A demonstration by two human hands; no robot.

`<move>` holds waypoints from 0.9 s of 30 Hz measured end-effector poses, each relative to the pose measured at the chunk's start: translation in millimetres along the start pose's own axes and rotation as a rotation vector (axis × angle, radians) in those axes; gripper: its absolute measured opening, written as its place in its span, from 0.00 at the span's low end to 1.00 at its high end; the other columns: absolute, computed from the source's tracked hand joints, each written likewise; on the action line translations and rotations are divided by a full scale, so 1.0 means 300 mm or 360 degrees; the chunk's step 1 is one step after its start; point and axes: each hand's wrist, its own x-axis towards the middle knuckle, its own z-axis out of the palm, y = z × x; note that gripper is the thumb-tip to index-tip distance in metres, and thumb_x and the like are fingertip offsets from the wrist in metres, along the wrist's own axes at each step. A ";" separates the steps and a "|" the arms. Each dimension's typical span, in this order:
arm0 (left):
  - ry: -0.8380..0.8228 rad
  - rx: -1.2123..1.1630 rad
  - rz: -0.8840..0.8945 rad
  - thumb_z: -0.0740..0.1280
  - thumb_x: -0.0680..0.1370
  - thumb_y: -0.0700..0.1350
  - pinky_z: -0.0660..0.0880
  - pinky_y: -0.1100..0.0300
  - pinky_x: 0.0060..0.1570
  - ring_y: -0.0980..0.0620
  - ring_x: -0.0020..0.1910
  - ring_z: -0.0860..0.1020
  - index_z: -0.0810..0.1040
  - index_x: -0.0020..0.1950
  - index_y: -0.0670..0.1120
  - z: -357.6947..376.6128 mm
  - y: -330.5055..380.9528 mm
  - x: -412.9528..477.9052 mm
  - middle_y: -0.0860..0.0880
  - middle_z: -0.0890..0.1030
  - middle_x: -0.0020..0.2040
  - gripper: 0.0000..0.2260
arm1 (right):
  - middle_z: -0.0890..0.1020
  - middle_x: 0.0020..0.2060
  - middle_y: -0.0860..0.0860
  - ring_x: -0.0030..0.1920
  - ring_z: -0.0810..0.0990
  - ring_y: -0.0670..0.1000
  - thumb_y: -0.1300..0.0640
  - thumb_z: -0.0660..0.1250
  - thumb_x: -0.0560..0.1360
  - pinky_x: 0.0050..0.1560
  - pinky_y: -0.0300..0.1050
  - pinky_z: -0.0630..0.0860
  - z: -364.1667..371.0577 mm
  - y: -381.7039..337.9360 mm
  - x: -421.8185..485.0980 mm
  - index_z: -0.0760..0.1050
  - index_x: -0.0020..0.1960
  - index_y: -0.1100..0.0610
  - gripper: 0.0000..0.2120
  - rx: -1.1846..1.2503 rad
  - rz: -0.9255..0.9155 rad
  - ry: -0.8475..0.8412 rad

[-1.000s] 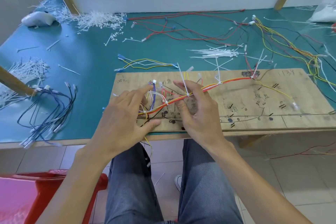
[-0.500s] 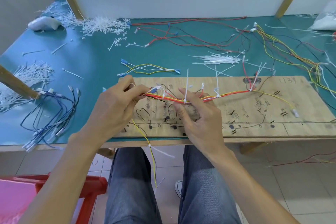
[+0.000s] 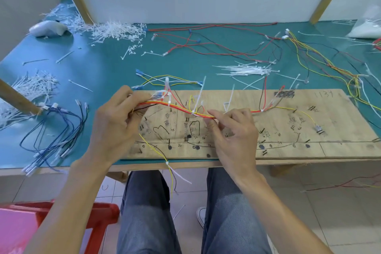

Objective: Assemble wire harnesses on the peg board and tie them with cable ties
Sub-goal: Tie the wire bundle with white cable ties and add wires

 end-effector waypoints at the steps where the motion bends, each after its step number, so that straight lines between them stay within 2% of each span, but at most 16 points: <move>1: -0.0080 -0.0048 0.0022 0.62 0.84 0.49 0.69 0.59 0.39 0.53 0.39 0.70 0.81 0.63 0.51 -0.010 -0.003 0.005 0.60 0.72 0.46 0.11 | 0.74 0.35 0.43 0.44 0.71 0.53 0.53 0.78 0.77 0.47 0.43 0.70 0.001 0.004 0.001 0.88 0.56 0.50 0.08 0.0009 -0.0011 -0.0007; 3: -0.0223 0.0092 0.0070 0.62 0.85 0.51 0.71 0.57 0.38 0.54 0.39 0.69 0.81 0.64 0.53 -0.039 -0.020 0.012 0.63 0.72 0.47 0.12 | 0.74 0.37 0.42 0.45 0.71 0.52 0.54 0.78 0.76 0.47 0.43 0.70 0.003 0.009 0.000 0.88 0.56 0.50 0.08 0.0002 -0.0039 -0.0052; 6: -0.0302 0.0474 0.0096 0.61 0.84 0.53 0.72 0.51 0.31 0.47 0.36 0.75 0.80 0.63 0.56 -0.092 -0.055 0.009 0.55 0.74 0.46 0.11 | 0.74 0.38 0.40 0.46 0.71 0.52 0.53 0.78 0.77 0.47 0.42 0.70 0.008 0.005 -0.002 0.88 0.55 0.49 0.07 0.0010 -0.0099 -0.0091; 9: -0.0254 0.0536 0.0072 0.60 0.85 0.55 0.71 0.51 0.30 0.47 0.34 0.75 0.80 0.62 0.58 -0.121 -0.051 -0.001 0.54 0.73 0.44 0.11 | 0.76 0.41 0.44 0.47 0.71 0.52 0.51 0.76 0.78 0.47 0.43 0.70 0.013 0.001 -0.004 0.88 0.54 0.49 0.07 -0.0021 -0.0182 -0.0106; 12: -0.0234 0.0245 -0.0045 0.60 0.86 0.57 0.70 0.51 0.34 0.51 0.36 0.72 0.81 0.60 0.57 -0.110 -0.001 -0.018 0.53 0.71 0.42 0.11 | 0.75 0.47 0.49 0.51 0.72 0.54 0.52 0.76 0.79 0.50 0.47 0.71 0.008 0.004 0.001 0.87 0.56 0.49 0.07 -0.0045 -0.0174 -0.0055; 16: -0.0010 -0.0294 -0.0274 0.64 0.86 0.54 0.69 0.65 0.39 0.53 0.39 0.74 0.80 0.58 0.61 -0.102 0.068 -0.033 0.54 0.78 0.43 0.05 | 0.79 0.56 0.53 0.58 0.76 0.57 0.54 0.73 0.81 0.59 0.57 0.72 -0.039 -0.005 0.036 0.86 0.55 0.54 0.06 -0.0163 -0.0119 -0.0086; 18: 0.0074 -0.0471 -0.0400 0.64 0.86 0.55 0.71 0.68 0.39 0.58 0.40 0.75 0.81 0.57 0.60 -0.099 0.092 -0.031 0.57 0.81 0.44 0.06 | 0.83 0.53 0.50 0.54 0.81 0.56 0.53 0.70 0.83 0.56 0.61 0.71 -0.087 -0.034 0.091 0.84 0.54 0.54 0.06 -0.0285 -0.0211 -0.0061; 19: 0.0110 -0.0556 -0.0456 0.64 0.86 0.56 0.72 0.68 0.39 0.60 0.40 0.75 0.81 0.57 0.60 -0.099 0.099 -0.029 0.58 0.81 0.44 0.07 | 0.84 0.49 0.48 0.50 0.82 0.54 0.52 0.69 0.84 0.55 0.59 0.69 -0.115 -0.059 0.129 0.84 0.54 0.52 0.07 -0.0354 -0.0275 -0.0024; 21: 0.0143 -0.0679 -0.0558 0.64 0.85 0.58 0.75 0.65 0.46 0.60 0.46 0.78 0.82 0.57 0.60 -0.100 0.107 -0.019 0.58 0.84 0.49 0.08 | 0.84 0.42 0.43 0.44 0.82 0.50 0.49 0.67 0.85 0.53 0.55 0.64 -0.172 -0.121 0.213 0.83 0.54 0.50 0.08 -0.0385 -0.0383 0.0045; 23: 0.0130 -0.0681 -0.0630 0.63 0.84 0.60 0.75 0.57 0.55 0.54 0.54 0.80 0.82 0.56 0.60 -0.100 0.113 -0.005 0.55 0.84 0.54 0.09 | 0.82 0.35 0.44 0.37 0.82 0.49 0.50 0.66 0.86 0.48 0.51 0.70 -0.213 -0.202 0.288 0.84 0.54 0.50 0.09 -0.0016 -0.0342 -0.0031; 24: 0.0114 -0.0680 -0.0649 0.63 0.84 0.61 0.75 0.52 0.57 0.52 0.56 0.80 0.82 0.57 0.60 -0.099 0.119 0.002 0.54 0.84 0.55 0.10 | 0.79 0.32 0.46 0.34 0.81 0.50 0.51 0.66 0.86 0.43 0.49 0.74 -0.226 -0.250 0.321 0.84 0.53 0.52 0.09 0.0272 -0.0238 -0.0125; 26: 0.0077 -0.0816 -0.0667 0.63 0.84 0.61 0.77 0.44 0.61 0.52 0.59 0.81 0.81 0.57 0.56 -0.091 0.141 0.020 0.53 0.84 0.56 0.12 | 0.75 0.28 0.47 0.28 0.78 0.52 0.53 0.66 0.85 0.32 0.48 0.73 -0.229 -0.345 0.370 0.84 0.52 0.54 0.09 0.0737 -0.0009 -0.0280; 27: 0.0052 -0.0932 -0.0664 0.62 0.85 0.60 0.77 0.40 0.61 0.52 0.60 0.81 0.81 0.57 0.54 -0.084 0.160 0.028 0.52 0.85 0.57 0.13 | 0.74 0.28 0.47 0.27 0.75 0.53 0.54 0.66 0.85 0.30 0.48 0.71 -0.221 -0.384 0.385 0.83 0.51 0.56 0.09 0.0934 0.0102 -0.0335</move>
